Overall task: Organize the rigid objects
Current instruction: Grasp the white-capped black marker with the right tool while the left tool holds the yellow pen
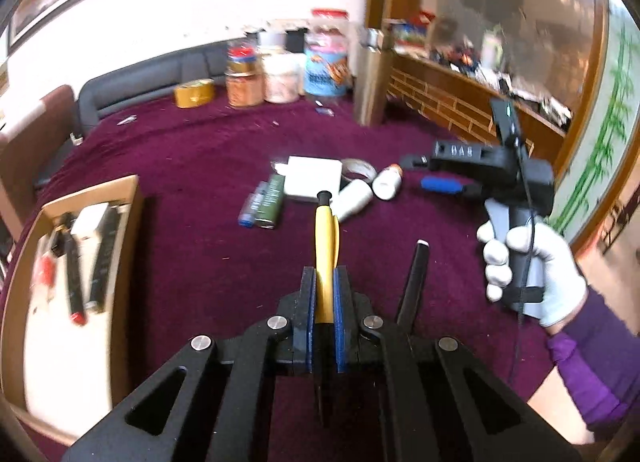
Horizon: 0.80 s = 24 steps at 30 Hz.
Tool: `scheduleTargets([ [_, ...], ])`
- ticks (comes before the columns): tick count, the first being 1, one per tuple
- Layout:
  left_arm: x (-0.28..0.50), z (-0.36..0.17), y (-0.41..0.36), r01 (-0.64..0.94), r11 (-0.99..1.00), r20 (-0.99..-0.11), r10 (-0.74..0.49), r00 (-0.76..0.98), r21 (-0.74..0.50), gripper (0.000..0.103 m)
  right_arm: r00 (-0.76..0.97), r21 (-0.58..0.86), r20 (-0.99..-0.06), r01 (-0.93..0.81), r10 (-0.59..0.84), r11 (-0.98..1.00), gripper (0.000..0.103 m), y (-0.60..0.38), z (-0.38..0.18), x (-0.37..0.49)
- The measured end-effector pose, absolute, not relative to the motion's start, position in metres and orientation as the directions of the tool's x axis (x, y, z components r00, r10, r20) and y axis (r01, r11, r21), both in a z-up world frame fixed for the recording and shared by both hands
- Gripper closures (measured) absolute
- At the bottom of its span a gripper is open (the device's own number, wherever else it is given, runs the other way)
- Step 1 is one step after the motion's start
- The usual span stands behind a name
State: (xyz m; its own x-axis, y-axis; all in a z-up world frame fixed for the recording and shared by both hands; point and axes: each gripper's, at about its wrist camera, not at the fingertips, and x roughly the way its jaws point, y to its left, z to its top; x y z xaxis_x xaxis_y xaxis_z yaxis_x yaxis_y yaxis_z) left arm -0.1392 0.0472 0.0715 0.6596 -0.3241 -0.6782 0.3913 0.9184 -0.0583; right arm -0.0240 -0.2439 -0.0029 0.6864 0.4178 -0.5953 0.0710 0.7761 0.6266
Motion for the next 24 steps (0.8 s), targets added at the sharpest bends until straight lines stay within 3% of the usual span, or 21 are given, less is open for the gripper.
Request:
scheduleTargets([
  [5,-0.149,0.075,0.069,0.312,0.95,-0.664,-0.242,0.707,-0.014,0.097,0.686,0.578,-0.62,0.074,0.379,0.813,0.049,-0.236,0.001,-0.023],
  [9,-0.153,0.073,0.078,0.254,0.966,-0.662,-0.165,0.731,0.04,0.097,0.648,0.471,-0.705,0.125,0.288,0.873,0.049,-0.221,0.013,-0.028],
  [12,-0.155,0.073,0.088,0.208,0.977,-0.669,-0.119,0.733,0.054,0.097,0.617,0.522,-0.694,0.074,0.372,0.85,0.049,-0.208,0.028,-0.05],
  [17,-0.152,0.07,0.107,0.126,0.989,-0.667,-0.038,0.744,0.084,0.097,0.51,0.481,-0.753,-0.006,0.417,0.877,0.049,-0.166,0.037,-0.105],
  [24,-0.149,0.062,0.124,0.067,0.992,-0.673,0.02,0.74,0.104,0.097,0.447,0.406,-0.803,-0.076,0.395,0.911,0.048,-0.113,0.021,-0.117],
])
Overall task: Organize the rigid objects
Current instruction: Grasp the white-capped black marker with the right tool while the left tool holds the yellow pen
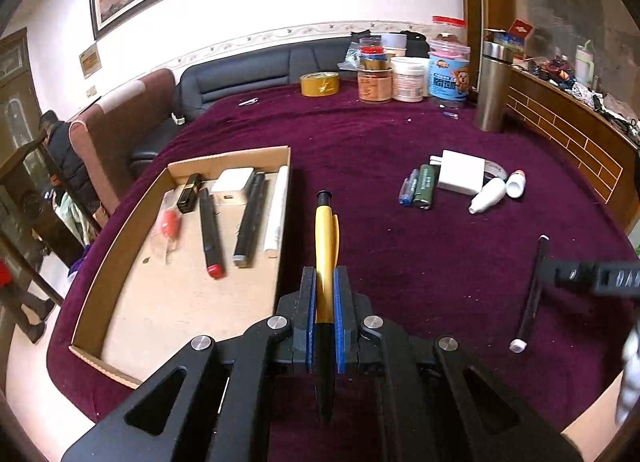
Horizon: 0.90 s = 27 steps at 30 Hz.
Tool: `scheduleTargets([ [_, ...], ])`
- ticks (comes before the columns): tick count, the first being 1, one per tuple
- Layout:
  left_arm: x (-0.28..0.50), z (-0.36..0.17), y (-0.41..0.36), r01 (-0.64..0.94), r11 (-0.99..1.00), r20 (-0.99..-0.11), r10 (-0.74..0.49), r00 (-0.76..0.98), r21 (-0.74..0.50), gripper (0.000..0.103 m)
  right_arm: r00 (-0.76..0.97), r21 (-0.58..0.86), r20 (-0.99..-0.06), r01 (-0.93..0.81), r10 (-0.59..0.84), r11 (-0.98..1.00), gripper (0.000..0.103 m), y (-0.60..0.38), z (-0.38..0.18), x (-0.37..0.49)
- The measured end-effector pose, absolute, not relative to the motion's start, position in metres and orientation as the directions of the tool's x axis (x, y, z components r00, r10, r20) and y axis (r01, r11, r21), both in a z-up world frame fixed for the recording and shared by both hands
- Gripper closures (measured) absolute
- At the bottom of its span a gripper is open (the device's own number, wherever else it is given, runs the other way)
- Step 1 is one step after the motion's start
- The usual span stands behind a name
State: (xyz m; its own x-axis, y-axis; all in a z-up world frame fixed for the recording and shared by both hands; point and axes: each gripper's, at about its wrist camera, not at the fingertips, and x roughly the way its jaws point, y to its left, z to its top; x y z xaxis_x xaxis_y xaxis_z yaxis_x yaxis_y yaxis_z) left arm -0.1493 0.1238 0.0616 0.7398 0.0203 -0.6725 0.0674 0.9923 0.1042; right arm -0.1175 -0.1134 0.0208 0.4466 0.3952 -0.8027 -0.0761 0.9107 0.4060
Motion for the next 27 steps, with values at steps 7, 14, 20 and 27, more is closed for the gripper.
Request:
scheduleTargets([
  [7,-0.154,0.064,0.138,0.037,0.993,-0.659,0.044,0.751,0.11,0.097,0.466,0.312,-0.827,-0.086,0.315,0.946,0.047,-0.091,0.02,-0.107],
  [14,-0.152,0.061,0.143,0.04,0.995,-0.666,0.034,0.745,0.096,0.097,0.519,0.16,-0.833,-0.109,0.194,0.981,0.087,-0.086,0.017,-0.119],
  [20,-0.152,0.061,0.146,0.037,0.995,-0.668,0.032,0.743,0.09,0.097,0.52,0.262,-0.808,-0.106,0.278,0.959,0.091,-0.1,0.019,-0.121],
  [27,-0.154,0.061,0.145,0.041,0.995,-0.669,0.027,0.743,0.087,0.097,0.532,0.349,-0.763,-0.139,0.367,0.927,0.09,-0.096,0.035,-0.124],
])
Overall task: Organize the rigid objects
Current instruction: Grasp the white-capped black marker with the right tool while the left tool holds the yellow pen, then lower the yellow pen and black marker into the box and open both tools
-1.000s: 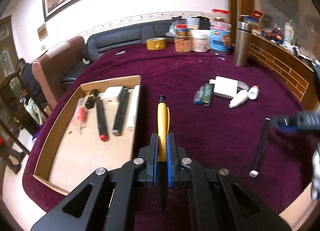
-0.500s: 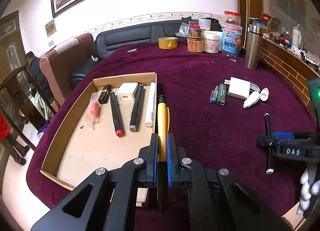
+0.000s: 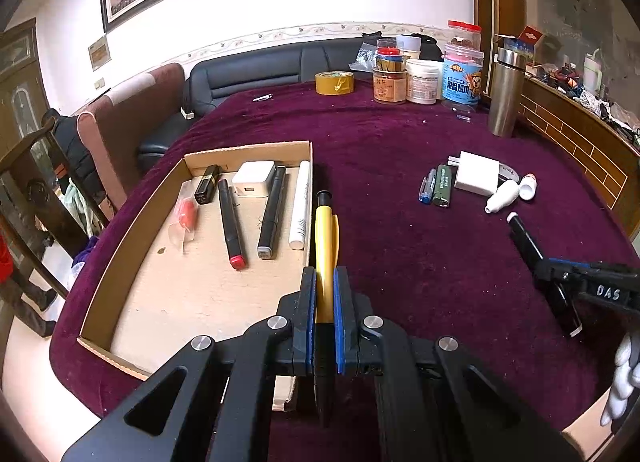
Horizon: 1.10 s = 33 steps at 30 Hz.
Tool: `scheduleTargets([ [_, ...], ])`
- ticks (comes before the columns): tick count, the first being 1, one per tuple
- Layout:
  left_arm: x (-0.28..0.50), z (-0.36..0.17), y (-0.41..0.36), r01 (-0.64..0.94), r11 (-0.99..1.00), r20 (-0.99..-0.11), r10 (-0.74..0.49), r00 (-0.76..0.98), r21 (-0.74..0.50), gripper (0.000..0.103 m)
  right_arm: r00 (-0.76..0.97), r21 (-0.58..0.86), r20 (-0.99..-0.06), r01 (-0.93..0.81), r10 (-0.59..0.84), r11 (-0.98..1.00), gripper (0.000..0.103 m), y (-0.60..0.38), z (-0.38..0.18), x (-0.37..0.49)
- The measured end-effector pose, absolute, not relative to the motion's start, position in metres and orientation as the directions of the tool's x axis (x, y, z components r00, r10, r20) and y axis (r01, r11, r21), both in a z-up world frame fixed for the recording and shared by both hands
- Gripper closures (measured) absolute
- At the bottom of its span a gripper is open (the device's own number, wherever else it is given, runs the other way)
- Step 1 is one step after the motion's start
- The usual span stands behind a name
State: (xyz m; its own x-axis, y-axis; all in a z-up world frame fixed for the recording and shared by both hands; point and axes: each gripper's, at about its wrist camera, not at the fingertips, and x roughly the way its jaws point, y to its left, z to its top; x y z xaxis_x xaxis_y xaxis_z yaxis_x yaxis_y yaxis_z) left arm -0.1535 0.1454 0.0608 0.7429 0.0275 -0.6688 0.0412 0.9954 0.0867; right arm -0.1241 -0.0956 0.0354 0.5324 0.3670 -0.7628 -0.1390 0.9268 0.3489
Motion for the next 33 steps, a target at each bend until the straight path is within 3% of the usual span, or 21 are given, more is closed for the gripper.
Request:
scheduleTargets([
  [14,-0.148,0.074,0.21,-0.011,0.999,-0.677,-0.025,0.735,-0.049,0.097,0.394,0.553,-0.678,-0.283,0.62,0.784,0.09,-0.029,0.062,-0.097],
  [23,-0.117,0.071,0.293,-0.143,0.986,-0.71,0.043,0.703,-0.083,0.097,0.274,0.633,-0.638,-0.344,0.719,0.693,0.09,0.054,0.065,-0.059],
  [33,-0.047,0.025,0.331,-0.165,0.974,-0.817,-0.031,0.575,-0.154,0.097,0.095,0.676,-0.667,-0.338,0.739,0.654,0.09,0.161,0.032,-0.022],
])
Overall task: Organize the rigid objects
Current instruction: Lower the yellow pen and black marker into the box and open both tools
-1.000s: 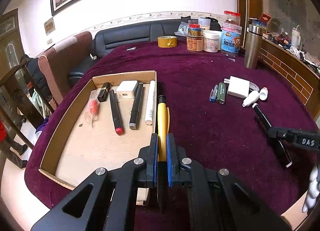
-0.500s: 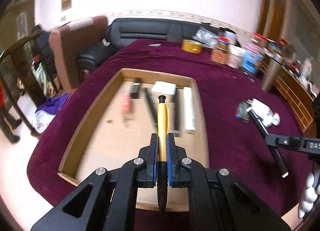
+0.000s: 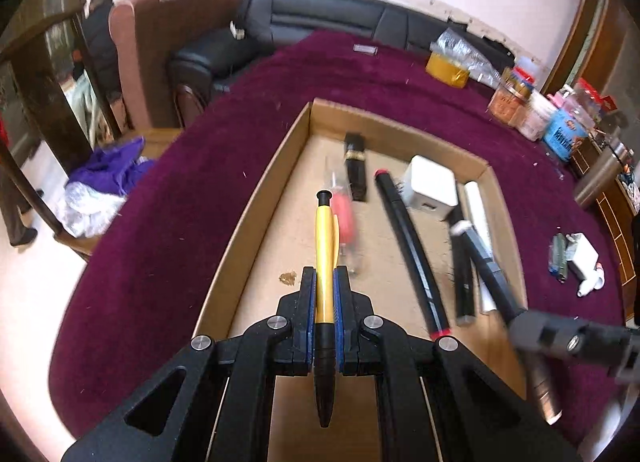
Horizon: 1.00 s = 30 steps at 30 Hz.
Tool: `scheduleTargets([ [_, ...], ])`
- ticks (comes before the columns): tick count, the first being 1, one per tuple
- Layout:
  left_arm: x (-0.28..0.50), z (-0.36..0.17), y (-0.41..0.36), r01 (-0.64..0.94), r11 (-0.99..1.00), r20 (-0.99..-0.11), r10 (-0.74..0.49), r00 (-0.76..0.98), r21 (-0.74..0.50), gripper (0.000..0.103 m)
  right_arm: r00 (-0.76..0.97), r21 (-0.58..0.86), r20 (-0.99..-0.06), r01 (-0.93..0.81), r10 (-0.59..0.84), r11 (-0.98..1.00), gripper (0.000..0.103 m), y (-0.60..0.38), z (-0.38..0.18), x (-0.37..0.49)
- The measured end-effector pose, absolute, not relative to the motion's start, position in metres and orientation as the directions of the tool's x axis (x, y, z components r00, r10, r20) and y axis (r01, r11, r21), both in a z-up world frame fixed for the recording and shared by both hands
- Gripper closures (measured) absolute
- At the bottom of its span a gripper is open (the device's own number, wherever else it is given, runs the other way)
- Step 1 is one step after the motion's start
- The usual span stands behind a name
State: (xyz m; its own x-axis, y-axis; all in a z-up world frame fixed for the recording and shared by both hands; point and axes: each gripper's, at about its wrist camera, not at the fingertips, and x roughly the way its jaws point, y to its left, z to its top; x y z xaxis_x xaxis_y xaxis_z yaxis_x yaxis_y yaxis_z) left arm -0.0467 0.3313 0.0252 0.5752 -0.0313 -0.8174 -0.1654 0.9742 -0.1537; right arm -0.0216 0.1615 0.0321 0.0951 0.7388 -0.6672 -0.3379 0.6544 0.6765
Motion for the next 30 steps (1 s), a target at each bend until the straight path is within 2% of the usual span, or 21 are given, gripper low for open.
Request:
scheduleTargets([
  [5,-0.033,0.018,0.342,-0.194,0.968,-0.836,-0.028,0.547,-0.16,0.096,0.092,0.639,-0.713,-0.322,0.695,0.699,0.09,0.196,0.017,-0.007],
  [6,-0.032,0.018,0.344,-0.199,0.965,-0.838,-0.038,0.544,-0.173,0.094,0.104,0.623,-0.725,-0.325,0.681,0.712,0.09,0.199,0.016,-0.005],
  [8,-0.032,0.019,0.346,-0.199,0.963,-0.833,-0.045,0.552,-0.184,0.079,0.124,0.596,-0.742,-0.33,0.659,0.732,0.089,0.205,0.016,-0.002],
  [9,-0.033,0.02,0.347,-0.2,0.962,-0.828,-0.045,0.558,-0.186,0.066,0.133,0.587,-0.746,-0.332,0.652,0.739,0.088,0.207,0.016,-0.001],
  [10,-0.036,0.023,0.348,-0.194,0.961,-0.818,-0.054,0.572,-0.199,0.064,0.141,0.574,-0.753,-0.337,0.642,0.747,0.087,0.209,0.016,-0.001],
  [14,-0.046,0.033,0.352,-0.198,0.96,-0.794,-0.037,0.606,-0.196,0.059,0.165,0.543,-0.764,-0.359,0.624,0.759,0.086,0.208,0.024,-0.004],
  [16,-0.053,0.037,0.356,-0.209,0.951,-0.783,-0.051,0.62,-0.227,0.052,0.18,0.531,-0.761,-0.379,0.623,0.758,0.086,0.205,0.033,-0.006],
  [22,-0.091,0.062,0.35,-0.21,0.94,-0.723,-0.053,0.689,-0.27,0.051,0.322,0.446,-0.739,-0.425,0.592,0.787,0.086,0.136,0.067,-0.021],
  [24,-0.108,0.073,0.343,-0.184,0.925,-0.692,-0.106,0.714,-0.332,0.049,0.379,0.408,-0.744,-0.393,0.55,0.824,0.081,0.104,0.076,-0.016],
  [28,-0.142,0.095,0.32,-0.079,0.894,-0.601,-0.229,0.766,-0.441,0.035,0.498,0.291,-0.785,-0.23,0.369,0.929,0.064,0.016,0.083,0.01],
  [30,-0.151,0.101,0.307,-0.036,0.891,-0.567,-0.257,0.783,-0.453,0.033,0.523,0.246,-0.803,-0.147,0.286,0.958,0.064,-0.019,0.078,0.024],
])
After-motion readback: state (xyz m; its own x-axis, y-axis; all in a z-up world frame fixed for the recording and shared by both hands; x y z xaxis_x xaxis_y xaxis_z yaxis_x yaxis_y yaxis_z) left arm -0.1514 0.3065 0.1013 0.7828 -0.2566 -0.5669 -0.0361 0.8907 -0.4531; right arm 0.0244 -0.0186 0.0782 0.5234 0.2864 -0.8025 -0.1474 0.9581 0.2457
